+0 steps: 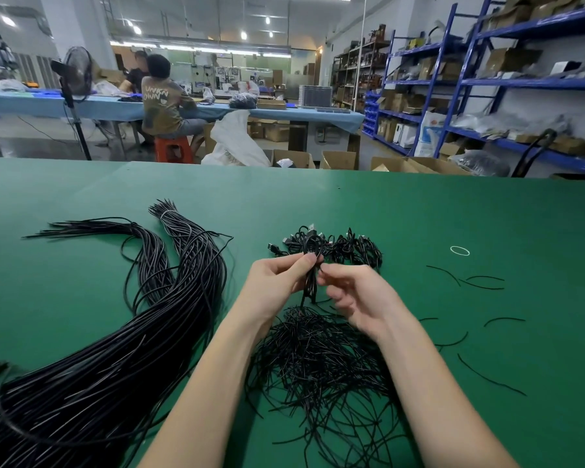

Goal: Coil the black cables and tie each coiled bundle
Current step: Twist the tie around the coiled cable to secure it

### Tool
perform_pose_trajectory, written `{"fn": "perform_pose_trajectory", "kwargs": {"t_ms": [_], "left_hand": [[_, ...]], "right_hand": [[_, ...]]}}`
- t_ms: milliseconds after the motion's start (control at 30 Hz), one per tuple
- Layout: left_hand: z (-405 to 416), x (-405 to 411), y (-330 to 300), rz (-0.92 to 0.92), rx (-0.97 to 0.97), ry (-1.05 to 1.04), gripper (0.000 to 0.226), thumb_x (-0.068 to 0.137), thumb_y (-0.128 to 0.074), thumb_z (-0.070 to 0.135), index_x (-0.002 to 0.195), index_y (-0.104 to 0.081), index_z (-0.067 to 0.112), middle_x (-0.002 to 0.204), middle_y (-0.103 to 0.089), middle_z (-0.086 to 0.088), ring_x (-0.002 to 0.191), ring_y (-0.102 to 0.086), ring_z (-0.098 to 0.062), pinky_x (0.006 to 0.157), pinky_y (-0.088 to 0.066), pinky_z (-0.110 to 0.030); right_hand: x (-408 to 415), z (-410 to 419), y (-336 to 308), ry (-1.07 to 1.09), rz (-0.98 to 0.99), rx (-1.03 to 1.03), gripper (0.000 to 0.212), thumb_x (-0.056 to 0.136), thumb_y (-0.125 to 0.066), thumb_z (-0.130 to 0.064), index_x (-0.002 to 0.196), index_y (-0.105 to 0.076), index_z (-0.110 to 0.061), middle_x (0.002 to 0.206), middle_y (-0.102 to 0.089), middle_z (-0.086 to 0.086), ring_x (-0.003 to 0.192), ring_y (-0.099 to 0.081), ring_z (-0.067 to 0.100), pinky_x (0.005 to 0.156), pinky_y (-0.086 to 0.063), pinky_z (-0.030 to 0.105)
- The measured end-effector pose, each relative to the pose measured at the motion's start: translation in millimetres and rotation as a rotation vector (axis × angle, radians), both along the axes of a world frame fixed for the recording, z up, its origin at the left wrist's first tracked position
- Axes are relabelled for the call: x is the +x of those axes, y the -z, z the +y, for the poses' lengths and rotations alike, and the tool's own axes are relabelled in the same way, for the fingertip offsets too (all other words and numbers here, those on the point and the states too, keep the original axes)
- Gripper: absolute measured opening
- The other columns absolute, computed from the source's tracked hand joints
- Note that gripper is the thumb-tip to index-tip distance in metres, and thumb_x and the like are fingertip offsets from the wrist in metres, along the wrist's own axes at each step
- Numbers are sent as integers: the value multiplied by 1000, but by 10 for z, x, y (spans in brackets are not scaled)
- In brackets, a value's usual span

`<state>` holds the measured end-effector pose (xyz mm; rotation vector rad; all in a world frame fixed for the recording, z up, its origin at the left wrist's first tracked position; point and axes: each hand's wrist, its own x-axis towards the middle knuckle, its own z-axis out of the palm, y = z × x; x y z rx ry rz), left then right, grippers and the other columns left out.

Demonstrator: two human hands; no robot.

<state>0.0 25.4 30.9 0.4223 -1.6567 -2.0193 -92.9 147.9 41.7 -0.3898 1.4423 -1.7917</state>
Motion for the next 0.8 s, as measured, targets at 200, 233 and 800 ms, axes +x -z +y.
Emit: {"fn": "perform_pose_trajectory", "kwargs": {"t_ms": [200, 233, 800], "left_hand": [[-39, 8, 15, -18, 206, 31, 16, 92, -68, 19, 95, -79, 7, 92, -77, -10, 78, -70, -14, 77, -55, -23], [-50, 15, 17, -31, 227, 28, 16, 91, -68, 19, 94, -79, 8, 92, -77, -9, 78, -68, -14, 81, -53, -26], [14, -25, 70, -5, -62, -23, 26, 90, -72, 27, 106, -77, 7, 78, -76, 0, 80, -65, -9, 92, -55, -25]], "right_hand": [[-48, 70, -9, -32, 420, 103, 6, 93, -72, -15, 98, -73, -15, 91, -77, -2, 52, -59, 9, 44, -41, 17], [-70, 86, -7, -9, 608, 130, 12, 92, -74, -16, 103, -73, -20, 96, -78, -3, 55, -63, 11, 47, -44, 18], [-93, -3, 105, -6, -124, -37, 16, 82, -80, -20, 67, -78, -15, 70, -68, -2, 45, -49, 1, 36, -35, 10]]}}
